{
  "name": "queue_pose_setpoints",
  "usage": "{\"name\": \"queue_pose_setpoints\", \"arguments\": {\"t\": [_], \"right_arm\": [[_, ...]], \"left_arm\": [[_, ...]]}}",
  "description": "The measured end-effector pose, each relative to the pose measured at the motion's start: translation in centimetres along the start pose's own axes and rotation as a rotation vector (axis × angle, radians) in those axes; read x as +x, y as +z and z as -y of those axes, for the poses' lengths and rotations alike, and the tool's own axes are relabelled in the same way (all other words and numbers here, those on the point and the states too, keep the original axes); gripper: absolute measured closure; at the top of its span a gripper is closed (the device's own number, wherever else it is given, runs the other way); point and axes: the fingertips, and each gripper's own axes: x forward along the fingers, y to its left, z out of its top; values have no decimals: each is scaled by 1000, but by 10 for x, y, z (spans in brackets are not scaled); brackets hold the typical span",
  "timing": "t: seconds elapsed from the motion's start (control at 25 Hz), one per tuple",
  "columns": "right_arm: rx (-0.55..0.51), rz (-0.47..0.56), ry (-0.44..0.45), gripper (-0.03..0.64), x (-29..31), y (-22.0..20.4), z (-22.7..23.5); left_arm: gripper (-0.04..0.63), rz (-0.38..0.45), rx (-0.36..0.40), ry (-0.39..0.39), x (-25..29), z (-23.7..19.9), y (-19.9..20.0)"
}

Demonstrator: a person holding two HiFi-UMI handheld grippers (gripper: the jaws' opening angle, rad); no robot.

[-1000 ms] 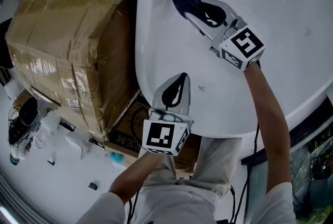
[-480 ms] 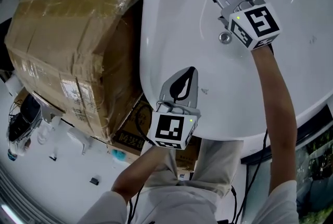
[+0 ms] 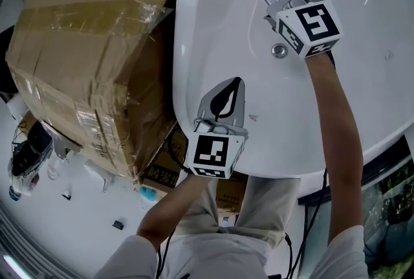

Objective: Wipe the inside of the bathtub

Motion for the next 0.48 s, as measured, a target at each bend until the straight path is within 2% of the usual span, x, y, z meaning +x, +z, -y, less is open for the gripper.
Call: {"name": "queue_pose_setpoints", "arguments": {"t": [0.24,0.48], "right_arm": [[-31,-2,57,497,0,-4,-18],[-35,-30,110,499,-7,-17,-35]], "left_arm": [[595,-20,-35,10,7,-5,-11],[595,-30,-28,10,4,1,-16]]}}
